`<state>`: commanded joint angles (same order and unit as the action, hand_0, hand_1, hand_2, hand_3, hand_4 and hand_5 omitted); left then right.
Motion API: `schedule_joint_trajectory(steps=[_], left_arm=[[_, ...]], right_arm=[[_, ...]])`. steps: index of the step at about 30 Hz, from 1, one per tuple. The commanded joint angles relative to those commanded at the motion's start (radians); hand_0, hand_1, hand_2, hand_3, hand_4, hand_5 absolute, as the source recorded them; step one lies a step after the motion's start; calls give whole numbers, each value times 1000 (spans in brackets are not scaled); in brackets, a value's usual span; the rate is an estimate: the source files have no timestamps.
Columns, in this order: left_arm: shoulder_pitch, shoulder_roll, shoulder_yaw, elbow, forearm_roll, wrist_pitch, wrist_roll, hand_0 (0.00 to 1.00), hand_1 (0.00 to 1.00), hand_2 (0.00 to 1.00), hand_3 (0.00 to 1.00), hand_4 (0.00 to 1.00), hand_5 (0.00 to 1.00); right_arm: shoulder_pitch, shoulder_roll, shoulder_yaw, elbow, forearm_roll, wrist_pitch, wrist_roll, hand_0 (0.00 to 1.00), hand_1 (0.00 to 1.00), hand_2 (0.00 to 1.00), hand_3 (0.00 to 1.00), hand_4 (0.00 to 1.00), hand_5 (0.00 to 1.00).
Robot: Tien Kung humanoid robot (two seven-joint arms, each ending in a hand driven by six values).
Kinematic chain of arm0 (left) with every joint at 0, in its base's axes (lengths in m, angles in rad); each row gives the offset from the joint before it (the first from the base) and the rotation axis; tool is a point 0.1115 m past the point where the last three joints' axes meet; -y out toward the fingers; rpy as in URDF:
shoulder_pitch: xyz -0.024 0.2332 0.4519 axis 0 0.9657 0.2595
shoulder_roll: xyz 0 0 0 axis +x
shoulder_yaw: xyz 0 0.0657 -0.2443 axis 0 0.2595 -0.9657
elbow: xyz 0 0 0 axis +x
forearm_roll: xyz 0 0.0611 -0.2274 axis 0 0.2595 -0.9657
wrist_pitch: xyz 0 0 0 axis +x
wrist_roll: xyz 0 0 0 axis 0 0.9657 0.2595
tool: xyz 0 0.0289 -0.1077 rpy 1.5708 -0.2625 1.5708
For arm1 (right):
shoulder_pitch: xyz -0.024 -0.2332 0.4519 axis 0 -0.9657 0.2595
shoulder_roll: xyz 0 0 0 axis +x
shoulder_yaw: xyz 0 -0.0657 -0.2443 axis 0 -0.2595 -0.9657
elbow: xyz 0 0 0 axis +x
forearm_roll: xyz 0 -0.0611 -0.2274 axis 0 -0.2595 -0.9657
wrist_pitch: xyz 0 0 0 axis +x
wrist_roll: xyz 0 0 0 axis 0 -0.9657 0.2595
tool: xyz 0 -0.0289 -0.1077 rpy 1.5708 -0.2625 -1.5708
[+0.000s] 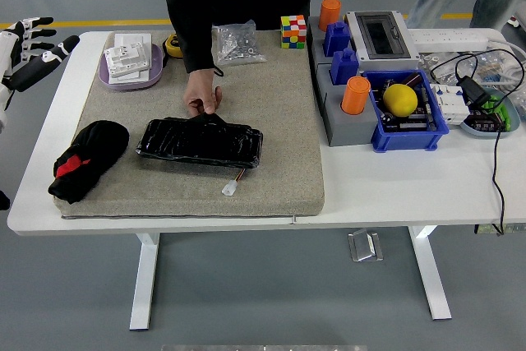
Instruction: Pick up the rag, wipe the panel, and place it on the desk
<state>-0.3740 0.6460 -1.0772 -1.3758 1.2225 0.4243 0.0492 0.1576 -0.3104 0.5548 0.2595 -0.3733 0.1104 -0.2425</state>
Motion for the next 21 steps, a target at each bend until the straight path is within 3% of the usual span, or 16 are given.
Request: schedule_joint_trajectory(steps=[21], left_arm=[[27, 28, -58, -46, 61, 0, 8, 508, 669, 740, 811, 998, 698]], right_arm=[[-12, 6, -6, 7, -8, -1, 1, 779, 639, 715, 650, 998, 540]])
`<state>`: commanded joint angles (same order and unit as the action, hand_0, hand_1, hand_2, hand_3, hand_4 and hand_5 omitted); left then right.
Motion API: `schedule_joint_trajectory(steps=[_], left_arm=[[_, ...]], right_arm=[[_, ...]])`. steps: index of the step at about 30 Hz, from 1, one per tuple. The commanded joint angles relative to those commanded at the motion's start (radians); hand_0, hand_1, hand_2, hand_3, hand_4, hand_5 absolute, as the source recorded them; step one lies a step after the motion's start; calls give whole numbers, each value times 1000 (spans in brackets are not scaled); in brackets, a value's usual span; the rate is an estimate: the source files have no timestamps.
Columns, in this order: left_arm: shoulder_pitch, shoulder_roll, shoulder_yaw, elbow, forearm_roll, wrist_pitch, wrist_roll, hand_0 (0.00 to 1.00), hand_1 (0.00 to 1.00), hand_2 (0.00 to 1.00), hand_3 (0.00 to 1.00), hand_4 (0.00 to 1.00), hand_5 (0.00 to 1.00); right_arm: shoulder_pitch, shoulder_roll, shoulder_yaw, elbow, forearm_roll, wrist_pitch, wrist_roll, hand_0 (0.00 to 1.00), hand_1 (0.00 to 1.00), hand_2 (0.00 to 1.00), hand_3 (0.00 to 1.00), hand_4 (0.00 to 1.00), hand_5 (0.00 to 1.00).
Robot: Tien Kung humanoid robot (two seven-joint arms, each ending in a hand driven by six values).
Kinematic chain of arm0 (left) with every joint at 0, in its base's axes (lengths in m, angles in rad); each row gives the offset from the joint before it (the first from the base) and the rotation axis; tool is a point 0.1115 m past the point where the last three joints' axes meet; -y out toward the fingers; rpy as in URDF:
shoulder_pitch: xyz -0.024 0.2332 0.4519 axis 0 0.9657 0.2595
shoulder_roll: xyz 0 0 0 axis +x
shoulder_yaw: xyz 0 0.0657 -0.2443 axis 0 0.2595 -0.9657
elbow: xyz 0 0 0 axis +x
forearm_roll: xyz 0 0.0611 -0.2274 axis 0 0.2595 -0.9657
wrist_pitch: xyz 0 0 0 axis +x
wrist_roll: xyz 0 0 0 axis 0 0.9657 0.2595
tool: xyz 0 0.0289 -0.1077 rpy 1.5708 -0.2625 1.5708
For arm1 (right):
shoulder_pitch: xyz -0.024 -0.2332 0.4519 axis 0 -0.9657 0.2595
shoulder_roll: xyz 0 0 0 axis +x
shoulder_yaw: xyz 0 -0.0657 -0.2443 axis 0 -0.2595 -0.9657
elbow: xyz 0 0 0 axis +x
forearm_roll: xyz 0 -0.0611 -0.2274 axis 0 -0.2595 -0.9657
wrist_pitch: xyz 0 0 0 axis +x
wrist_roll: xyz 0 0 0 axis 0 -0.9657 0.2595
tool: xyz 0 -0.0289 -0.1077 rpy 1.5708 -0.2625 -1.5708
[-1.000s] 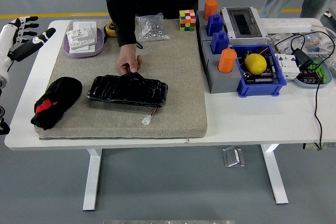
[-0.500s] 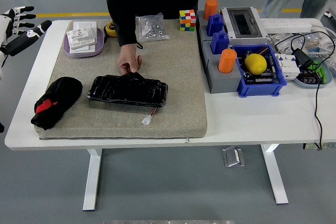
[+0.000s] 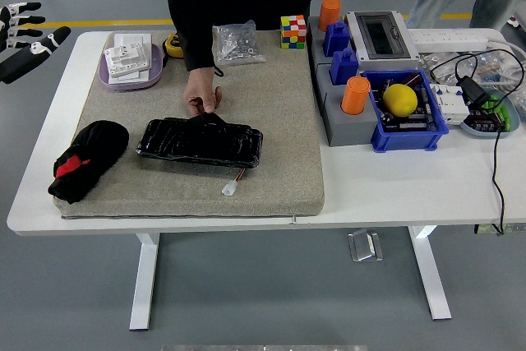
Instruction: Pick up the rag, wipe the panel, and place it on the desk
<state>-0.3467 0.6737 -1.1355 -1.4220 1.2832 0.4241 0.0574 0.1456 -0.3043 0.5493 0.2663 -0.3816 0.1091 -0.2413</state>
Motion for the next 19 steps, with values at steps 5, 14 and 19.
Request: schedule_joint_trajectory(steps=[5, 14, 19], left_arm=[[3, 3, -28, -21, 12, -2, 2, 508, 669, 740, 811, 998, 698], [-13, 12, -4, -13, -5, 0, -4, 503, 653, 723, 799, 976, 665], [-16, 7, 1, -15, 6, 6, -2, 503, 653, 723, 799, 976, 665]], right_arm=[[-2, 0, 5, 1, 0, -1, 0, 779, 639, 715, 650, 998, 540], [2, 2, 22, 3, 4, -3, 2, 780, 638, 715, 648, 998, 539], [6, 2, 25, 3, 6, -2, 2, 780, 638, 715, 648, 998, 539]])
